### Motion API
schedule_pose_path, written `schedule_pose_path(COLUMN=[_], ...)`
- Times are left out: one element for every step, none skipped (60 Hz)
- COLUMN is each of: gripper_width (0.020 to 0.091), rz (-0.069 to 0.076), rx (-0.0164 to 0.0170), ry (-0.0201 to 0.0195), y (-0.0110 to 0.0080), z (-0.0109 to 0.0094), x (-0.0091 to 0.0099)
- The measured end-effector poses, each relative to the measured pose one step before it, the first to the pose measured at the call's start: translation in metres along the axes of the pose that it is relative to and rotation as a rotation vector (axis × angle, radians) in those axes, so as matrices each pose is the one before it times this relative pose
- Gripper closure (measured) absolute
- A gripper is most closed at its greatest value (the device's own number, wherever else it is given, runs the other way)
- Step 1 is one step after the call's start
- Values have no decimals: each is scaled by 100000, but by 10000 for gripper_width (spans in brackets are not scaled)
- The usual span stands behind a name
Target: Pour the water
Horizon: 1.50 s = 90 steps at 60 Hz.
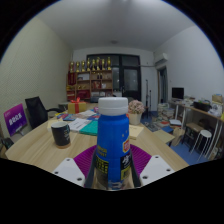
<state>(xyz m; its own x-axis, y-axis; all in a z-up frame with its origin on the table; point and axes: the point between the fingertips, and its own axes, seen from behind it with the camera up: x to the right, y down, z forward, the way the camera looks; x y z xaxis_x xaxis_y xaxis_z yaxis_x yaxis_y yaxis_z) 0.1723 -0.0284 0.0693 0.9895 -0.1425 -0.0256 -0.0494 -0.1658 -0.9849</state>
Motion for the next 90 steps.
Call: schedule_pose_path(gripper_width=[548, 552, 564, 566, 574, 579, 598, 605, 608, 627, 628, 629, 642, 647, 648, 646, 647, 648, 646, 647, 648, 648, 648, 648, 647, 649, 650, 649, 650, 650, 649, 649, 649, 650, 653, 649, 650, 648, 649, 650, 650, 649, 648, 648, 647, 651, 651, 648, 650, 649, 651, 646, 649, 647, 649, 651, 648, 650, 648, 650, 647, 649, 651, 650, 648, 647, 649, 651, 650, 650, 652, 650, 648, 646, 652, 650, 650, 647, 651, 650, 647, 652, 651, 653, 651, 652, 652, 648, 647, 645], rz=[775, 671, 602, 845, 684, 453, 361, 351, 250, -27, -29, -317, -544, -658, -875, -1169, -1507, -1830, -2387, -2830, -3322, -3726, -4216, -4671, -5220, -5145, -5970, -6292, -6592, -6855, -7047, -7602, -7690, -6876, -6790, -6902, -6923, -6939, -6696, -6005, -5650, -5469, -5882, -7017, -6629, -6763, -6263, -5706, -5349, -5040, -4668, -4723, -3411, -3569, -3404, -3217, -3132, -2988, -2469, -2317, -2041, -2006, -1817, -1683, -1600, -1309, -993, -264, -48, 484, 616, 669, 778, 1068, 1571, 2291, 3388, 3790, 4207, 5091, 5786, 6610, 7565, 8717, 9069, 9571, 10754, 11059, 11210, 11138], rx=[-505, -695, -286, -416, -742, -764, -1017, -1134, -1256, -1501, -1353, -1060, -438, -7, 396, 572, 456, 572, 562, 548, 467, 329, 231, 105, -38, 634, -111, -118, -45, -4, 145, -424, 51, -176, 570, 113, 24, -171, -337, -602, -744, -626, -409, 387, 595, 590, 768, 798, 559, 248, 23, -289, -838, -946, -631, 229, 585, 799, 941, 946, 483, 770, 100, 11, 87, 148, -117, -410, 682, 93, 68, 17, -61, 10, 180, 276, -338, -109, 645, -211, -36, 328, 575, 517, 81, 307, 375, 891, 1025, 1856], ry=[-116, -252, -98, 168, -159, -48, 30, 21, -127, -260, -57, -329, -222, 116, 326, 385, 476, 767, 487, 616, 799, 791, 808, 807, 299, 1967, 1156, 1226, 1267, 1418, 1438, 304, 601, 1785, 1542, 898, 827, 1224, 1126, 1369, 1287, 907, 136, -1829, -558, -694, -259, 139, 680, 646, 622, -705, 960, 120, -133, -387, -420, -215, -96, -527, 63, -336, 159, 68, -149, -247, -323, -497, -1042, -906, -545, -312, -95, 15, -139, -308, 2, -648, -1411, -543, -409, -347, -242, 633, 163, 528, 463, 507, -490, -373], y=[-6, 41, 124, 75, 16, -11, 37, 39, 22, -25, -74, -93, -278, -481, -658, -774, -799, -737, -911, -927, -997, -964, -952, -918, -934, -302, -845, -798, -767, -784, -725, -1016, -737, -713, -468, -683, -625, -630, -514, -446, -457, -433, -517, 415, -854, -663, -722, -648, -579, -440, -336, 420, -530, -39, -193, -307, -367, -323, -417, 56, -273, -141, -226, -206, -183, -179, -77, -262, 295, -91, -105, -39, 5, 14, 56, 66, -227, 143, 727, 239, 241, 236, 141, 125, 349, -69, 295, 97, -59, -194], z=[-50, -55, 78, 79, -1, -5, 8, 12, 21, 719, -509, -71, -62, -45, -46, -19, 19, 686, 91, 162, 182, 222, 272, 298, 339, 1071, 408, 483, 477, 486, 475, -48, 634, 287, 1188, 459, 433, 447, 538, 423, 392, 355, 261, 59, 672, 231, 186, 102, 27, 85, 101, -891, 1245, 3, 89, 14, 0, 140, 8, -1234, -185, 1047, 292, 102, 54, 72, 79, -2118, 435, 1094, 234, 126, 98, 105, 118, 125, -1590, 797, 405, 60, 58, 1, -13, -704, -87, 353, -148, -222, 6, -246], x=[-68, -35, 152, -192, 44, 44, 57, 19, -15, -28, 127, 4, 8, 73, 96, 117, 122, -408, 107, 126, 126, 116, 108, 130, 723, -740, 120, 107, 117, 83, 86, 1015, 351, -217, -1040, -216, -185, -219, -215, -214, -117, -210, -322, 532, -745, -453, -354, -179, -47, 54, 15, 850, -169, 25, -26, -31, -41, 37, 24, 185, 46, 539, 164, 96, 31, 5, -18, -513, -118, 170, -87, -23, 1, 25, 7, -8, -752, 402, 78, 154, 255, 287, 387, 340, 500, 831, 547, 650, 834, 594])
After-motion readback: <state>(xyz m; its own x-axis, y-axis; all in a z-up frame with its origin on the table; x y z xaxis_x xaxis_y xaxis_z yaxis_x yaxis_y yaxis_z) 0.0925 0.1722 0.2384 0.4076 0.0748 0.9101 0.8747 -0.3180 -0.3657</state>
